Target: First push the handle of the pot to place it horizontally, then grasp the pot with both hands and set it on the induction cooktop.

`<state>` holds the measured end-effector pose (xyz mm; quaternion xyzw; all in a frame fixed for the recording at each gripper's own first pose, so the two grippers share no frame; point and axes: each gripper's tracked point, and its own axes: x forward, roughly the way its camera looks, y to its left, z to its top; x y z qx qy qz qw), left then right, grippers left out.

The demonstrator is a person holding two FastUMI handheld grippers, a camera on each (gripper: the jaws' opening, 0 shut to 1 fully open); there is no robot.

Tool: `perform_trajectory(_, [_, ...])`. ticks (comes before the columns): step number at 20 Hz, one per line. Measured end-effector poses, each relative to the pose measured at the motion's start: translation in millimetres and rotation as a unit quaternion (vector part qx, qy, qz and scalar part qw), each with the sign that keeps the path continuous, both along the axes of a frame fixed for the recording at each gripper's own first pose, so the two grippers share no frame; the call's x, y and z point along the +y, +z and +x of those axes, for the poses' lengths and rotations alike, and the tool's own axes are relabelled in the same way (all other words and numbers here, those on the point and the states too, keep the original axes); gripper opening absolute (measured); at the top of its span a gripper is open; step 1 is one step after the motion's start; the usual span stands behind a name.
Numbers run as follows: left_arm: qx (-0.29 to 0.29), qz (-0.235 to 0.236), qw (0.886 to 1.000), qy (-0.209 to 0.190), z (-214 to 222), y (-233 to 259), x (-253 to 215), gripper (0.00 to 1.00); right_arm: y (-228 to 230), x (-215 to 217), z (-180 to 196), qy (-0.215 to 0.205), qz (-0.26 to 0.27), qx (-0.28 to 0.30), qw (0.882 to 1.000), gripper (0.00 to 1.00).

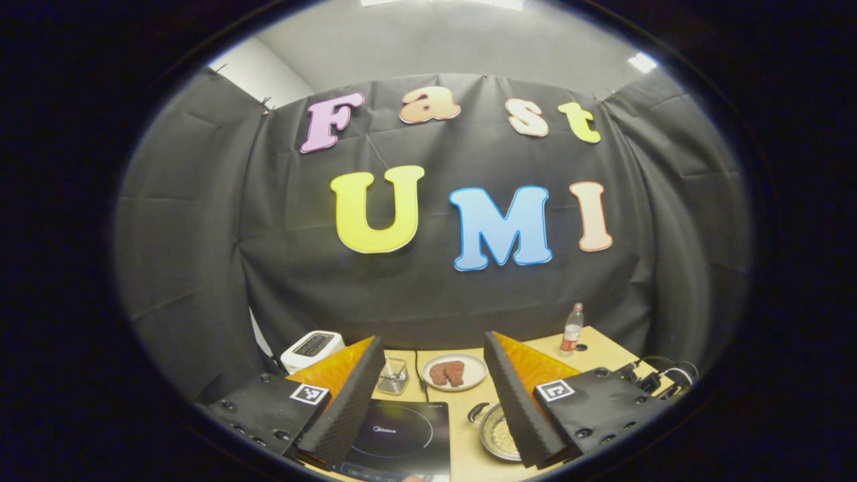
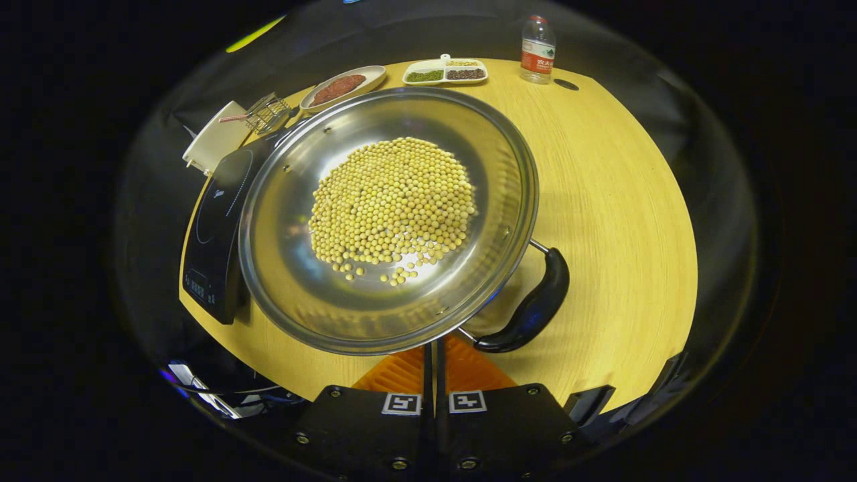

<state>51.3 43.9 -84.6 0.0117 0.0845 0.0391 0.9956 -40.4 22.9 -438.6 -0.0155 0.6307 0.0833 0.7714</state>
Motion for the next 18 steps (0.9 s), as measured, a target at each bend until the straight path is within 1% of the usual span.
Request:
perform_trajectory(4, [0.006, -0.021, 1.000, 0.006, 4.9, -6.8, -0.3, 0.97, -0.7, -22.7, 14.0, 0.012, -0.043, -0.008, 0.999, 0.01])
perform_trajectory(5, [0.006, -0.022, 1.000, 0.008, 5.6, -7.6, 0.8, 0.97, -1.7, -27.0, 16.9, 0.014, -0.050, -0.011, 0.999, 0.01])
perform_trajectory(6, [0.006, -0.020, 1.000, 0.010, 5.1, -7.4, 1.2, 0.93, -1.9, -30.5, 20.5, 0.014, -0.055, -0.013, 0.998, 0.01])
perform_trajectory(7, [0.006, -0.016, 1.000, 0.012, 5.7, -8.5, 2.3, 0.94, -2.6, -34.7, 23.3, 0.011, -0.058, -0.013, 0.998, 0.01])
perform_trajectory(8, [0.008, -0.013, 1.000, 0.013, 6.3, -9.4, 2.4, 0.97, -3.3, -37.7, 25.9, 0.005, -0.060, -0.011, 0.998, 0.01])
perform_trajectory(9, [0.009, -0.012, 1.000, 0.014, 5.5, -10.9, 2.4, 0.97, -4.1, -40.7, 28.8, -0.002, -0.060, -0.010, 0.998, 0.01])
perform_trajectory(12, [0.011, -0.011, 1.000, 0.015, 7.3, -11.0, 2.3, 0.97, -6.0, -46.6, 38.1, -0.017, -0.058, -0.012, 0.998, 0.01])
perform_trajectory(13, [0.012, -0.009, 1.000, 0.015, 7.5, -13.1, 1.6, 0.93, -6.0, -48.1, 42.1, -0.019, -0.059, -0.013, 0.998, 0.01])
perform_trajectory(16, [0.016, -0.007, 1.000, 0.014, 9.7, -16.7, -0.4, 0.93, -9.5, -53.3, 56.3, -0.029, -0.060, -0.018, 0.998, 0.01])
perform_trajectory(17, [0.016, -0.006, 1.000, 0.014, 11.2, -16.2, -1.3, 0.94, -10.0, -56.2, 60.0, -0.032, -0.060, -0.020, 0.997, 0.01])
perform_trajectory(18, [0.016, -0.004, 1.000, 0.013, 12.5, -17.2, -2.1, 0.97, -9.1, -58.0, 64.2, -0.036, -0.059, -0.023, 0.997, 0.01])
